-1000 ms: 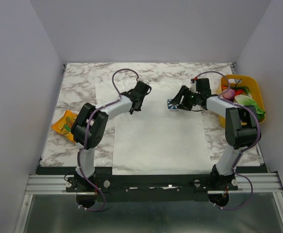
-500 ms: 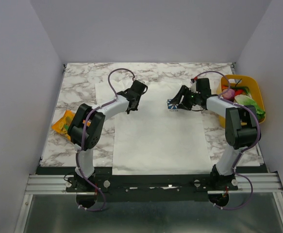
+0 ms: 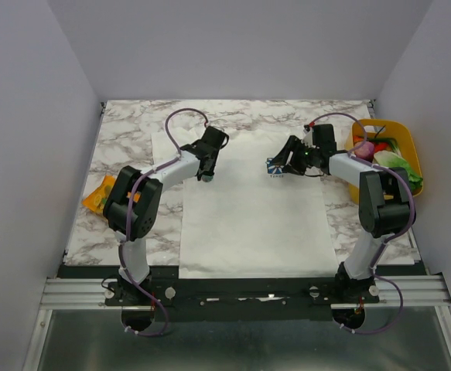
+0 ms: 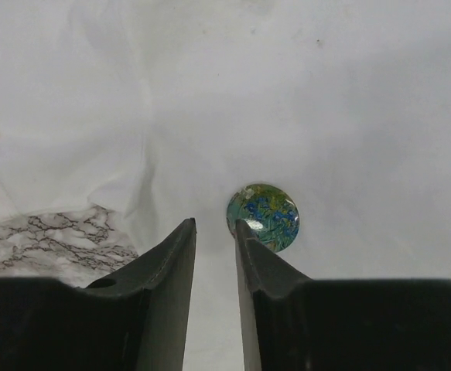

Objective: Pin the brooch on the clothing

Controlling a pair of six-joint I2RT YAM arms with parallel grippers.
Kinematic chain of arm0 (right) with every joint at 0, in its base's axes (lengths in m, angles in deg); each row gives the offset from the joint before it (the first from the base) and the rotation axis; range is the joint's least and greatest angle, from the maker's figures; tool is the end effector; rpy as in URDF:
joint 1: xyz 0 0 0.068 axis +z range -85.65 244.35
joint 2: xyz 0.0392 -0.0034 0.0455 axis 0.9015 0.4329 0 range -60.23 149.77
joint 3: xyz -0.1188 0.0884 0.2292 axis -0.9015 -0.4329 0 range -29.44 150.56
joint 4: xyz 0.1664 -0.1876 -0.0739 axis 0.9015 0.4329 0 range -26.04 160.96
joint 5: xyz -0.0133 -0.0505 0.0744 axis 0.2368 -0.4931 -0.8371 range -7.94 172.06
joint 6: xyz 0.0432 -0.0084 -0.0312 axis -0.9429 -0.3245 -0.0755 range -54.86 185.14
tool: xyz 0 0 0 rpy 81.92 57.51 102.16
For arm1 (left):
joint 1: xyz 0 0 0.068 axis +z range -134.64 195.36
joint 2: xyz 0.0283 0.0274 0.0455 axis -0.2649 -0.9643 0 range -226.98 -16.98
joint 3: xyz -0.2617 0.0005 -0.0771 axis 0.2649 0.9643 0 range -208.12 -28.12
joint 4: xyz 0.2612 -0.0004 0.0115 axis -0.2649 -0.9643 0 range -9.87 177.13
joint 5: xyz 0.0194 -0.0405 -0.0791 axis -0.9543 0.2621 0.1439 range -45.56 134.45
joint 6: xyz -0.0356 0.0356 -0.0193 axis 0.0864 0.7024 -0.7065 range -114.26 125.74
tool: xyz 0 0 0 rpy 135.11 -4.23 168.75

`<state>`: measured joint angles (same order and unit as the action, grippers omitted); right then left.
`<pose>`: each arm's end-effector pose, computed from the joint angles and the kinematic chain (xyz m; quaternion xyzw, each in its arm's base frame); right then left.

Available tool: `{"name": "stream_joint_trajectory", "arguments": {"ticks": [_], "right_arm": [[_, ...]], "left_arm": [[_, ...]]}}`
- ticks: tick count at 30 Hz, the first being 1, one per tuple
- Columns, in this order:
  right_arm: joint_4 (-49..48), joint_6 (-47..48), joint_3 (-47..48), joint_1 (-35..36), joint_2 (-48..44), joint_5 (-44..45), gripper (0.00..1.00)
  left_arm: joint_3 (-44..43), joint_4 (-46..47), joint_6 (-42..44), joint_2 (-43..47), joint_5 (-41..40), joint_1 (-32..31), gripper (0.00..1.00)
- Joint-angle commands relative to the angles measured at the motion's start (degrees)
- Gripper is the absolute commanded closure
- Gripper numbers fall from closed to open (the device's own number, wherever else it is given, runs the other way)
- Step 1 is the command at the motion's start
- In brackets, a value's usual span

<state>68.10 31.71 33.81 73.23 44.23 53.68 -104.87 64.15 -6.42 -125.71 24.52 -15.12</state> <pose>0.3766 0.0760 0.1780 0.0997 0.8961 0.3444 0.2615 0.3561 -0.1956 0.1966 0.0981 0.9356 0.0458 0.3362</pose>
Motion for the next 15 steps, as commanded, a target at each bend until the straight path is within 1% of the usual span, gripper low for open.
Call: {"name": "stream_joint_trajectory", "arguments": {"ticks": [1,2,5,9,15], "right_arm": [[-1.1,0.3,-0.4,-0.3,1.4,-1.5,0.3],[-1.2,0.3,-0.3,-0.3,1.4,-1.7,0.3],[-1.2,0.4,-0.1,-0.1,1.6,-1.9,0.3],[-1.2,0.6,-0.1,-0.1,1.6,-2.0,0.3],[-1.2,0.6,0.0,0.0,1.7,-2.2,0.3]], "left_arm": [[0.8,0.7,0.3,2.5,3.0,-0.4,0.5],[0.6,0.7,0.2,2.4,3.0,-0.5,0.41],[-0.5,0.0,0.1,1.3,3.2,-1.2,0.34],[-1.9,-1.4,-0.3,-2.0,3.2,-1.7,0.32],[-2.0,-1.0,-1.1,-4.6,3.5,-1.8,0.33]]}}
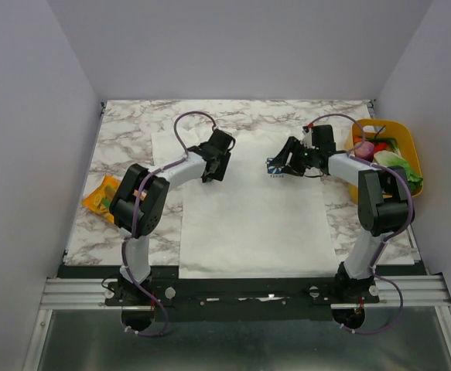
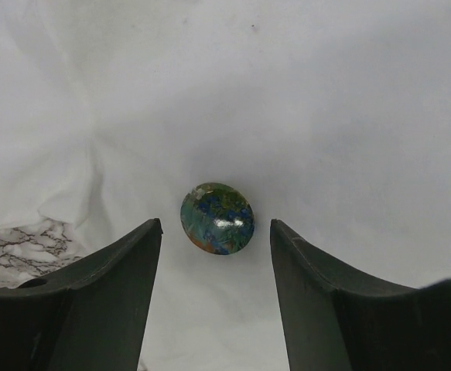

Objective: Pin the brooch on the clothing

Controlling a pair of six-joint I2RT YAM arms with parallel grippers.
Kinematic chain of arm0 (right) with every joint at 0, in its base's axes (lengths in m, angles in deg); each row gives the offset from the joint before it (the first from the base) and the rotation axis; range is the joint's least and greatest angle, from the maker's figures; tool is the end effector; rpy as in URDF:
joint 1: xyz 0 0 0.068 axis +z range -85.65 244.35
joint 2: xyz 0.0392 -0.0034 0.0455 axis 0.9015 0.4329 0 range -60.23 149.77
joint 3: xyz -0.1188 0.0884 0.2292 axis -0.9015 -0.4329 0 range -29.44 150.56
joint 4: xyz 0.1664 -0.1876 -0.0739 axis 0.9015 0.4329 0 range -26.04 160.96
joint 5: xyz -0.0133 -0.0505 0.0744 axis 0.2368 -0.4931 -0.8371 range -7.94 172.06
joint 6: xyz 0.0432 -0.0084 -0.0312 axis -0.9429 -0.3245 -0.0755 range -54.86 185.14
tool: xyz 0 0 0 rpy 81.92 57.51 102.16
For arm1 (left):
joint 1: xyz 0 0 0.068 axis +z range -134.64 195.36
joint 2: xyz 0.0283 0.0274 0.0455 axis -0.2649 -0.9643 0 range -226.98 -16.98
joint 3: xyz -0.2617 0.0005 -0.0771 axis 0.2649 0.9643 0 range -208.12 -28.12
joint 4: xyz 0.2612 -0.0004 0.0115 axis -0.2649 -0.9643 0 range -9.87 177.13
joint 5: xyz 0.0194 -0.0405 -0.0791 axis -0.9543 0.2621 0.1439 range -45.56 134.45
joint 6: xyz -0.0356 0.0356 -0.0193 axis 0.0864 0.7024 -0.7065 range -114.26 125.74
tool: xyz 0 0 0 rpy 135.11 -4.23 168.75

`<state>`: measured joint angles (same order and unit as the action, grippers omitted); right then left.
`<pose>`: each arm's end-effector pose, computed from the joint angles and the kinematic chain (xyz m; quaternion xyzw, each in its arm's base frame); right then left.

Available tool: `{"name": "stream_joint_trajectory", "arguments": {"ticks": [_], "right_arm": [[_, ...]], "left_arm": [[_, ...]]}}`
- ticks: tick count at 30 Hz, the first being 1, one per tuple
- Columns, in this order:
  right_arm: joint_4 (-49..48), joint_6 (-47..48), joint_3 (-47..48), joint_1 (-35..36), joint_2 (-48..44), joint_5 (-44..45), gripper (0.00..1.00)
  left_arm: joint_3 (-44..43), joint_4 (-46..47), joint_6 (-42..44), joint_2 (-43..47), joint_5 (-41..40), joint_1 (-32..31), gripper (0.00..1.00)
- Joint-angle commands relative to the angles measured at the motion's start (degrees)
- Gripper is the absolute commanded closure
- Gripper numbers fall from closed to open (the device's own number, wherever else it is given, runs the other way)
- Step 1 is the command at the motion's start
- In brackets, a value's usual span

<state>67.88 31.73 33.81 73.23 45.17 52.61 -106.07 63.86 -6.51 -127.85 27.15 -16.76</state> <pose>0.3776 0.0767 0.1725 0.0977 0.8967 0.3503 0.2523 0.3549 -0.2104 0.1876 0.1201 0.9393 0.0246 0.3205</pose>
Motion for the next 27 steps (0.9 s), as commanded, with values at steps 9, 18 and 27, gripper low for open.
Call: {"name": "stream_joint_trajectory", "arguments": {"ticks": [9,18,27], "right_arm": [[-0.9,0.7,0.2,0.0,1.3,-1.8,0.3],[-0.9,0.7,0.3,0.1,1.4,-1.9,0.3],[-1.0,0.8,0.1,0.2,1.4,-1.7,0.3]], "left_arm": [[0.1,-0.6,-1.9,-4.4,0.8,0.1,0.5],[2.5,2.3,-2.6,-1.1,5.4,1.5,0.6],[4.4,4.4,-3.2,2.5,7.9,4.9,0.6]]}}
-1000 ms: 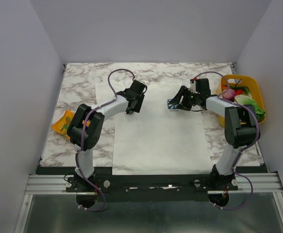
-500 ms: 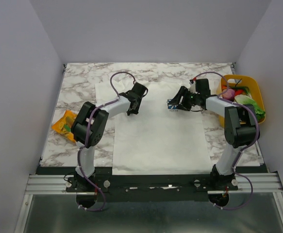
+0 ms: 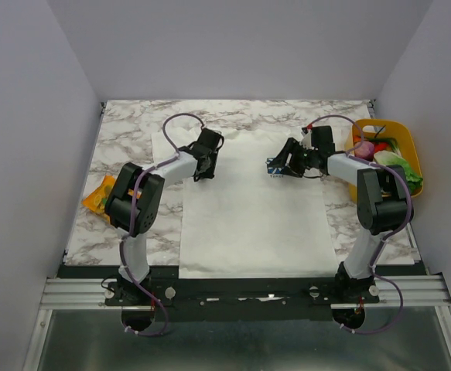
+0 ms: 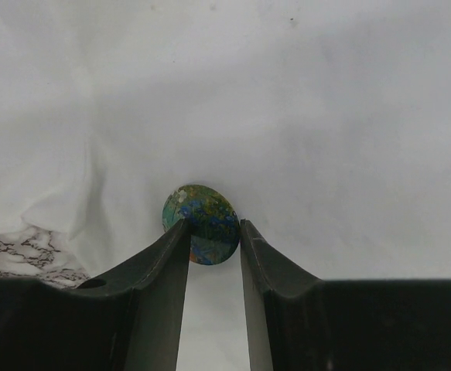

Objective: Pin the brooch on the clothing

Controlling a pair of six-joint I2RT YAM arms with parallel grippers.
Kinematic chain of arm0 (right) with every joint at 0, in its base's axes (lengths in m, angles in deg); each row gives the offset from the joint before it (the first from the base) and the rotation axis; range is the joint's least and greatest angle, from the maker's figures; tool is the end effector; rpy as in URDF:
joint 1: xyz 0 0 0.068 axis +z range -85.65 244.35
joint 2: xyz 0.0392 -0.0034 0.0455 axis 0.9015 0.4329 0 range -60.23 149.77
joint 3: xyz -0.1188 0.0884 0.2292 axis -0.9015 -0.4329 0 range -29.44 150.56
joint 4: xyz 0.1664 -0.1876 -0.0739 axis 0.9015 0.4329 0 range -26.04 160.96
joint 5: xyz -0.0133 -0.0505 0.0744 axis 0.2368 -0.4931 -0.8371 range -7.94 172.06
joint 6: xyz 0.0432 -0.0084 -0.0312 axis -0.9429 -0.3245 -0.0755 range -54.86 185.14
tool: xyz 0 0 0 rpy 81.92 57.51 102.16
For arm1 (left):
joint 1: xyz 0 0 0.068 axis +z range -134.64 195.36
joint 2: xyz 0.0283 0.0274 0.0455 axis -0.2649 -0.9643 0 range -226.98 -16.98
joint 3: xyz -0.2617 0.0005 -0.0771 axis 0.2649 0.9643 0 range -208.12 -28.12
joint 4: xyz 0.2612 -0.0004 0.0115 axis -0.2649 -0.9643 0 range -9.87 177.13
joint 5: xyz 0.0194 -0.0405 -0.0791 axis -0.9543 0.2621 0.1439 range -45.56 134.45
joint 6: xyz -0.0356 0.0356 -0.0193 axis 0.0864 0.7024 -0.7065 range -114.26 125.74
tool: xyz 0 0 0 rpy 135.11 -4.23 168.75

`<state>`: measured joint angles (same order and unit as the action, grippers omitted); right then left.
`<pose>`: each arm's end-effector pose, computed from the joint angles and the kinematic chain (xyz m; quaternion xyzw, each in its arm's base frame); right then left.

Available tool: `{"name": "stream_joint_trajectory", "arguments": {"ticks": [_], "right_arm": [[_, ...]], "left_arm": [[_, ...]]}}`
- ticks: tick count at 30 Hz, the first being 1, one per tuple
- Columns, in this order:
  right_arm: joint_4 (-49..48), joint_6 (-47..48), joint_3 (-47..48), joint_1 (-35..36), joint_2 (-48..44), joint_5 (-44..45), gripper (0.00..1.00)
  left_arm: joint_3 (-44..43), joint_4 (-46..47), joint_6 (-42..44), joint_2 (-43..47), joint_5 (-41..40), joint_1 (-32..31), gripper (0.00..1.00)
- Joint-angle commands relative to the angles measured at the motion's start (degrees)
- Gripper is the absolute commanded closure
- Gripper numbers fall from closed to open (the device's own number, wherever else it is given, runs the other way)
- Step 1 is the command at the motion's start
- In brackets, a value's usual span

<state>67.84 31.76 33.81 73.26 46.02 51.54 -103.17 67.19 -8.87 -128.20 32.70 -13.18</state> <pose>0.3781 0.0776 0.1674 0.0957 0.8974 0.3562 0.2423 0.3631 -0.1893 0.1730 0.0857 0.9482 -0.0156 0.3056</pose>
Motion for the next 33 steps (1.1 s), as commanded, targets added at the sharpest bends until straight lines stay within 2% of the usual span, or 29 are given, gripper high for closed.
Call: {"name": "stream_joint_trajectory", "arguments": {"ticks": [1,7,14,33], "right_arm": [[-1.0,0.8,0.1,0.2,0.6,-0.7,0.3],[-1.1,0.9,0.0,0.2,0.4,-0.5,0.3],[-1.2,1.0,0.0,0.4,0.4,-0.4,0.3],[-1.1,1.1,0.8,1.7,0.0,-0.1,0.3]], "left_arm": [[1.6,1.0,-0.9,2.8,2.4,1.5,0.6],[3.1,2.2,-1.2,4.4,3.7,3.1,0.61],[4.5,3.1,-1.7,6.4,3.8,4.2,0.7],[7.6,3.4,-3.8,9.1,3.8,8.3,0.7]]}}
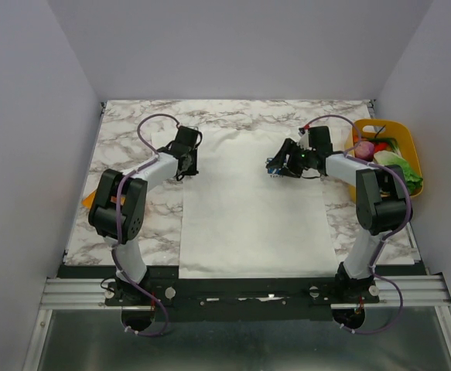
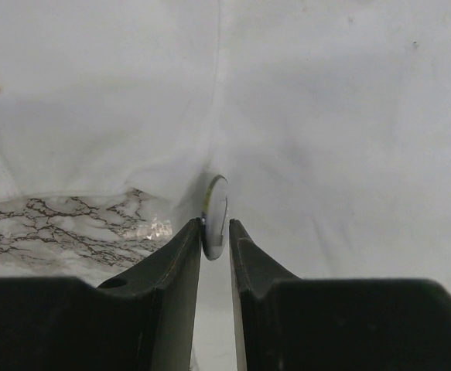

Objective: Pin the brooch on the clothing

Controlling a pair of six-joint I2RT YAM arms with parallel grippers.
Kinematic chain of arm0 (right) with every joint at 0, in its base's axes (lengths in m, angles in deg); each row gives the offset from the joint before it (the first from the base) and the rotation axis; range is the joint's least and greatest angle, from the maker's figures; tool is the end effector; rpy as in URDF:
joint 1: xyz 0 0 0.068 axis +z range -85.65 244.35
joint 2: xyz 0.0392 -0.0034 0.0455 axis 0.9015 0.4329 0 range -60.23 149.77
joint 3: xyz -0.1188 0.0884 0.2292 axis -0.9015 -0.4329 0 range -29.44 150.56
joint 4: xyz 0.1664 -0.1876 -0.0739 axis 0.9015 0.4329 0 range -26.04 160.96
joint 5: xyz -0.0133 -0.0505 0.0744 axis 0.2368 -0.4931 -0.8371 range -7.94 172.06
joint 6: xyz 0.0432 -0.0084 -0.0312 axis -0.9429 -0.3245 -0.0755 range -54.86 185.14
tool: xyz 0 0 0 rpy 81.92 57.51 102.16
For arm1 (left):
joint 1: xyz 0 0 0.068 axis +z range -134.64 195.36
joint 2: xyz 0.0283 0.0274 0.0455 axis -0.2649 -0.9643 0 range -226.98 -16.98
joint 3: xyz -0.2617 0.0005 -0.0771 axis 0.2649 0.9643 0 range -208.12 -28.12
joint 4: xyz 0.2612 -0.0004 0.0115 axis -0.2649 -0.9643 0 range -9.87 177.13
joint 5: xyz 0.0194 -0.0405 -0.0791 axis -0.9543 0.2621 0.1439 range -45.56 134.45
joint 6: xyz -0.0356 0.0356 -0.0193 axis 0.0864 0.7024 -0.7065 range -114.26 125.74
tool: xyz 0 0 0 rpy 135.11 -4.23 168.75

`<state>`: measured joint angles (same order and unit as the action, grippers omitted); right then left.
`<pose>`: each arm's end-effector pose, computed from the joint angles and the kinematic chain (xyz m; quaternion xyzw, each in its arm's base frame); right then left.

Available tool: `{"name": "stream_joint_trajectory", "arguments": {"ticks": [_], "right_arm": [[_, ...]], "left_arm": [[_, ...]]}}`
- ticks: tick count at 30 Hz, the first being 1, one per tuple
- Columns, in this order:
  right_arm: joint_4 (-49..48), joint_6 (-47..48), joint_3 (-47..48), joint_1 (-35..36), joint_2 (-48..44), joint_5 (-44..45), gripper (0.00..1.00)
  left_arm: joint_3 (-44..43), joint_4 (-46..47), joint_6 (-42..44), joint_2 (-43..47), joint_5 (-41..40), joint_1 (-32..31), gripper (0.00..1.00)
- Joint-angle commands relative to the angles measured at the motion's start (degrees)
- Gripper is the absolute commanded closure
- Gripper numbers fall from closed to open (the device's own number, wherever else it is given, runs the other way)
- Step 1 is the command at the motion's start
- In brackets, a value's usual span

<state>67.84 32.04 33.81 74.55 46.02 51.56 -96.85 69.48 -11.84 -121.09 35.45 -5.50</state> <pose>0.3763 0.0861 0.1674 0.0834 0.8986 0.3581 0.2392 0.3613 -0.1318 0.1893 0.0022 0.9458 -0.0339 0.3229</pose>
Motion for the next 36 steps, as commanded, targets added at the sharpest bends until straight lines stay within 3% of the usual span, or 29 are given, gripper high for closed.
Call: {"name": "stream_joint_trajectory", "arguments": {"ticks": [1,11,16,21,24,36], "right_arm": [[-1.1,0.8,0.8,0.5,0.0,-0.1,0.3],[0.7,2.7,2.0,1.8,-3.0,1.1,0.3],[1.3,5.1,4.5,3.8,-8.1,-2.0,0.29],[-8.8,4.5,3.6,8.8,-12.8,-8.9,0.28],[-13.4,3.7,2.8,11.4,-14.5,-11.2,0.28],[-27.8,-3.2,-0.8,13.1,-17.2,-18.4,0.35]], "left_arm": [[1.4,1.1,-0.7,1.9,1.3,0.7,0.7],[2.6,3.1,-0.3,5.8,3.0,0.8,1.0],[5.9,9.4,-0.3,11.5,12.9,0.8,1.0],[12.1,25.0,-5.6,18.1,36.0,0.8,1.0],[14.6,33.4,-9.6,21.2,43.7,0.9,1.0],[17.7,48.6,-18.6,28.0,56.7,0.8,1.0]]}}
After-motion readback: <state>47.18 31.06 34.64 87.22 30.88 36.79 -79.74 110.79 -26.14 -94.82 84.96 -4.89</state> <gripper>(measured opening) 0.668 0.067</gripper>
